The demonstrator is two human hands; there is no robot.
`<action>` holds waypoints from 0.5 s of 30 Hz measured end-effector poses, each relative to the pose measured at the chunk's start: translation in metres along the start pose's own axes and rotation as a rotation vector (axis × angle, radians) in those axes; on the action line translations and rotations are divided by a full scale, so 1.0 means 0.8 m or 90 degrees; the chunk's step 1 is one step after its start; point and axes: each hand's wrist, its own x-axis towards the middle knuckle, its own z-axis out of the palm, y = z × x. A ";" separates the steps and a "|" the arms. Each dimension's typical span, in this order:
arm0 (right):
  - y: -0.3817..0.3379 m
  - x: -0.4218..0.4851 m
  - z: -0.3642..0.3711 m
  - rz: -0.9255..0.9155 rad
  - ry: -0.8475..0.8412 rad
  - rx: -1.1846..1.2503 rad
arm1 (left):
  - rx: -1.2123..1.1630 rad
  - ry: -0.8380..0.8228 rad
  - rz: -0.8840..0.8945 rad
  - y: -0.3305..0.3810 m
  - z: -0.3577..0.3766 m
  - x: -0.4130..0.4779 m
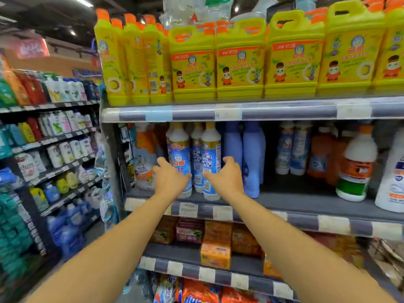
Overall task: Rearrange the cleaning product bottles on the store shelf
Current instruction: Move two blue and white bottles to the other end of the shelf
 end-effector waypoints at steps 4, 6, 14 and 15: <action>-0.009 0.000 0.045 0.015 0.137 0.036 | -0.087 -0.007 0.070 -0.022 0.016 0.023; -0.008 0.003 0.060 0.037 0.185 0.031 | -0.098 -0.021 0.092 -0.028 0.028 0.030; 0.014 0.010 0.083 0.036 0.197 -0.061 | -0.091 -0.071 0.093 -0.042 0.056 0.037; 0.015 0.012 0.082 0.036 0.190 -0.054 | -0.092 -0.071 0.099 -0.044 0.056 0.037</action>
